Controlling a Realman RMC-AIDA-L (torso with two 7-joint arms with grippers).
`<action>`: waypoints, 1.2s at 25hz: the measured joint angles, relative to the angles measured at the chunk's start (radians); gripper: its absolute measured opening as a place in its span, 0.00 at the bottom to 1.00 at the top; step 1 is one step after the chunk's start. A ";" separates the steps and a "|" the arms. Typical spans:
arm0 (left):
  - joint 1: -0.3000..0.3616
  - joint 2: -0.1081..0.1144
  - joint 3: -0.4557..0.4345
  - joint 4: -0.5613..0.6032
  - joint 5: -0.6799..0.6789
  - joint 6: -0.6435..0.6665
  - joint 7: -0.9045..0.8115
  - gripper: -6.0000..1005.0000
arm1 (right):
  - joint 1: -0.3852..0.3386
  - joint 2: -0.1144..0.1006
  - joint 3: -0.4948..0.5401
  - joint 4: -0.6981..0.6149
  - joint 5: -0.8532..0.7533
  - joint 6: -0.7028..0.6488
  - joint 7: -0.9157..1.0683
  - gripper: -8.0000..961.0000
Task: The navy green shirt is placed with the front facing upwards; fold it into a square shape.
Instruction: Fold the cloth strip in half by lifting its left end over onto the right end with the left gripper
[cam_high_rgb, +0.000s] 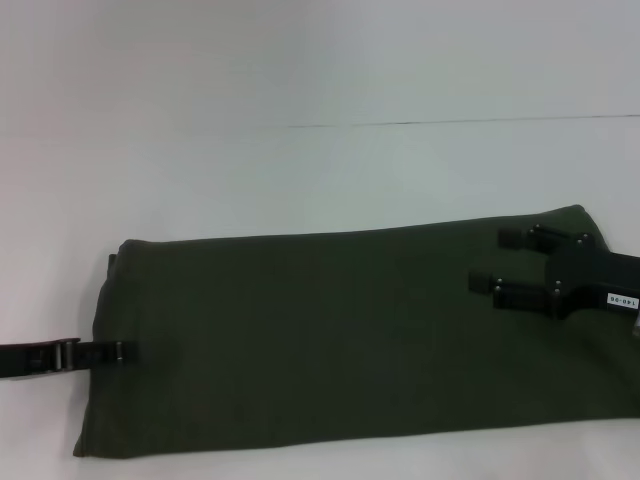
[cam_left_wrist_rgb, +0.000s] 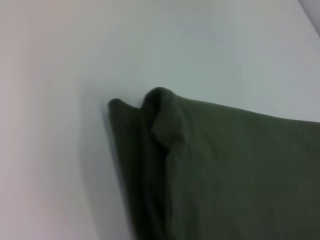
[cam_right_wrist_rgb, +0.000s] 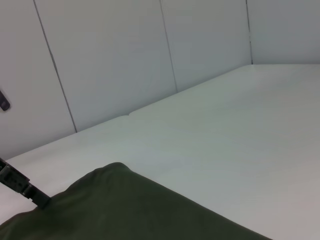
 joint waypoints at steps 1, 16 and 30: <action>0.001 0.000 -0.002 0.003 0.008 -0.005 0.000 0.75 | 0.000 0.000 0.000 0.000 0.000 0.000 0.000 0.94; -0.002 0.000 -0.001 -0.008 0.047 -0.040 0.001 0.75 | 0.008 0.000 0.000 0.001 0.000 0.002 0.002 0.94; -0.039 -0.004 0.015 -0.053 0.042 -0.031 0.001 0.75 | 0.017 0.001 -0.010 0.001 0.011 0.013 0.001 0.94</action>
